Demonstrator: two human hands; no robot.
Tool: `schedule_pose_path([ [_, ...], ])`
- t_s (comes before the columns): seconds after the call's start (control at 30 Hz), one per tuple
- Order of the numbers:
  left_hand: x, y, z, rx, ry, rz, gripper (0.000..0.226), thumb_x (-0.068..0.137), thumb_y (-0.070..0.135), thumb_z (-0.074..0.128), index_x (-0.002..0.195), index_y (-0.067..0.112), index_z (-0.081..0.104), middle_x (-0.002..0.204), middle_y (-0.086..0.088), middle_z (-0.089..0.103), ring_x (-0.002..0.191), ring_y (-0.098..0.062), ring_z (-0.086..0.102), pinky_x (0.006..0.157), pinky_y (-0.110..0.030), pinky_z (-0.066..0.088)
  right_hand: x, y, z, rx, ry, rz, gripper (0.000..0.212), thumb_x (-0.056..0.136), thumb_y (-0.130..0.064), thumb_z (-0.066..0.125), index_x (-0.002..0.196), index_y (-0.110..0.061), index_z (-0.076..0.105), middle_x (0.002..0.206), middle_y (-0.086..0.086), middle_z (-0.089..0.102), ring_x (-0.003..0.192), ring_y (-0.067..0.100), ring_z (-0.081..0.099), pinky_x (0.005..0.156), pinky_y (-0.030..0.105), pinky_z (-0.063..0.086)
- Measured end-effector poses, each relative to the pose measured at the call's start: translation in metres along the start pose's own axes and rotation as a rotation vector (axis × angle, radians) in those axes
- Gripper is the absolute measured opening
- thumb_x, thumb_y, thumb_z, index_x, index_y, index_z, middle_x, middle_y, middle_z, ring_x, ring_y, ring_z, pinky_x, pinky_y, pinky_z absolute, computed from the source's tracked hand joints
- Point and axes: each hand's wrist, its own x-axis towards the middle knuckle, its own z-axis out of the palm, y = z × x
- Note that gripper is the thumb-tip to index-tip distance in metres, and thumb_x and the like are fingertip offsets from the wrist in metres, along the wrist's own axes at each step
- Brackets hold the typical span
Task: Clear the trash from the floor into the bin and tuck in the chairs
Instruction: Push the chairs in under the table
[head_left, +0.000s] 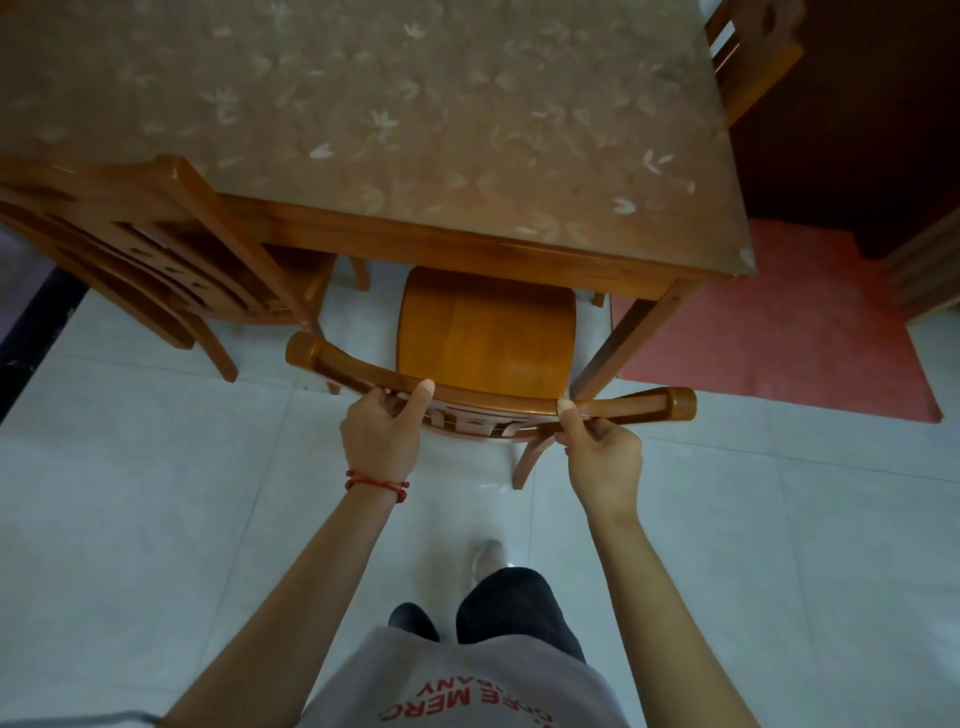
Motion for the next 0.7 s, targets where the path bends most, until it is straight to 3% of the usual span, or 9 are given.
schedule_pose_path([
  [0.27,0.037,0.023,0.026,0.013,0.015,-0.017,0.039,0.083,0.034,0.062,0.052,0.014,0.046,0.047,0.007,0.046,0.05,-0.004,0.044,0.05,-0.018,0.03,0.05,-0.016,0.009,0.008,-0.006,-0.004,0.03,0.081,-0.045,0.06,0.06,-0.023,0.06,0.056,-0.008,0.062,0.055,0.009,0.061,0.052,0.019,0.045],
  [0.43,0.057,0.035,0.042,-0.023,0.029,-0.05,0.035,0.081,0.034,0.063,0.057,0.012,0.05,0.052,0.003,0.051,0.053,-0.004,0.048,0.052,-0.018,0.033,0.076,-0.025,0.013,0.028,-0.027,-0.012,0.035,0.082,-0.044,0.059,0.063,-0.016,0.063,0.058,0.004,0.064,0.052,0.01,0.058,0.051,0.018,0.044],
  [0.57,0.074,0.043,0.052,-0.043,0.032,-0.061,0.034,0.081,0.034,0.063,0.06,0.01,0.052,0.056,-0.001,0.054,0.054,-0.007,0.049,0.053,-0.019,0.035,0.095,-0.035,0.018,0.042,-0.032,-0.015,0.037,0.083,-0.042,0.06,0.059,-0.014,0.061,0.045,-0.008,0.051,0.039,-0.002,0.049,0.039,0.005,0.032],
  [0.7,0.091,0.05,0.059,-0.047,0.03,-0.044,0.033,0.082,0.033,0.062,0.066,0.004,0.058,0.063,-0.005,0.059,0.056,-0.006,0.051,0.052,-0.018,0.034,0.111,-0.044,0.024,0.032,-0.032,-0.016,0.04,0.084,-0.042,0.06,0.055,-0.014,0.055,0.044,-0.006,0.048,0.037,-0.003,0.047,0.038,0.005,0.032],
])
